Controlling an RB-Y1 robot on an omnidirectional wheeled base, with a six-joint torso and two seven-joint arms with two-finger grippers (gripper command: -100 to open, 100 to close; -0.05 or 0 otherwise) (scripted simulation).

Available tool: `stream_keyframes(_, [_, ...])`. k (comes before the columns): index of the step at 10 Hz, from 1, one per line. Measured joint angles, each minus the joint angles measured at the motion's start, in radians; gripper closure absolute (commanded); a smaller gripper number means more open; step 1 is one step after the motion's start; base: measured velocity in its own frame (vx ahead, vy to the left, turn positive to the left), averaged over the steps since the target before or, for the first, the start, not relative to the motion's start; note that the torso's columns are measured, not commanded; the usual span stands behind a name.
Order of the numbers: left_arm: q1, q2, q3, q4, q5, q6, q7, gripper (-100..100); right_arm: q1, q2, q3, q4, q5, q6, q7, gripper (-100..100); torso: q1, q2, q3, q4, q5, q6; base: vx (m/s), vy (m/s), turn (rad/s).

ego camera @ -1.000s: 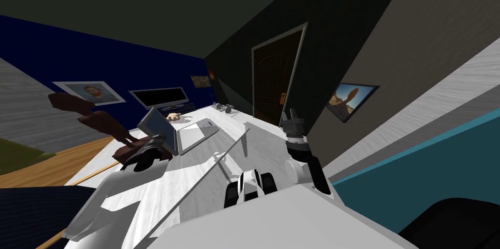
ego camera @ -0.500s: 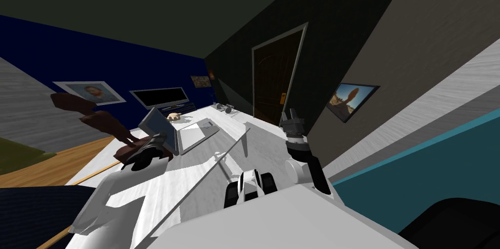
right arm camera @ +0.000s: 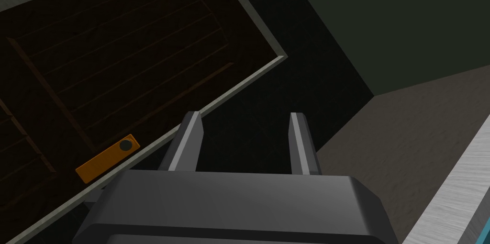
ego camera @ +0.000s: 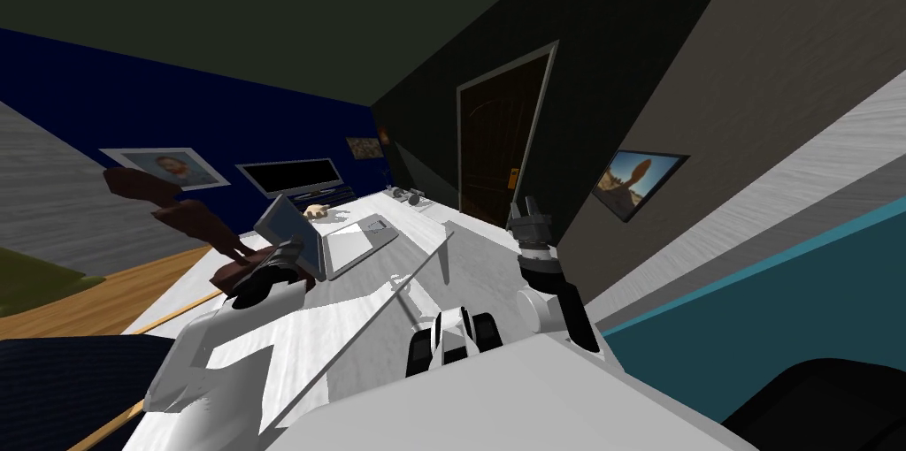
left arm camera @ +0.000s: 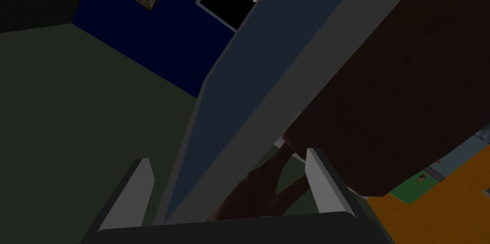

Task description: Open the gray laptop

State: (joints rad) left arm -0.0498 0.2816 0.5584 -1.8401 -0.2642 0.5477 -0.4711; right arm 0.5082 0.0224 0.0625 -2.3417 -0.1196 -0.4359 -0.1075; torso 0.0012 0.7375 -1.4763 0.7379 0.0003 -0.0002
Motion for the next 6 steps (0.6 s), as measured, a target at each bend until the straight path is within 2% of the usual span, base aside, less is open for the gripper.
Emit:
stream_keyframes(1, [-0.003, -0.003, 0.004, 0.001, 0.004, -0.002, -0.026, -100, 0.0, 0.0, 0.0, 0.0, 0.0, 0.0, 0.0, 0, 0.0, 0.0, 0.0, 0.0, 0.0, 0.0, 0.002, 0.011, 0.01])
stream_keyframes(6, [-0.061, -0.072, 0.069, 0.008, 0.07, -0.02, -0.166, -100, 0.0, 0.0, 0.0, 0.0, 0.0, 0.0, 0.0, 0, 0.0, 0.0, 0.0, 0.0, 0.0, 0.0, 0.001, 0.009, 0.002])
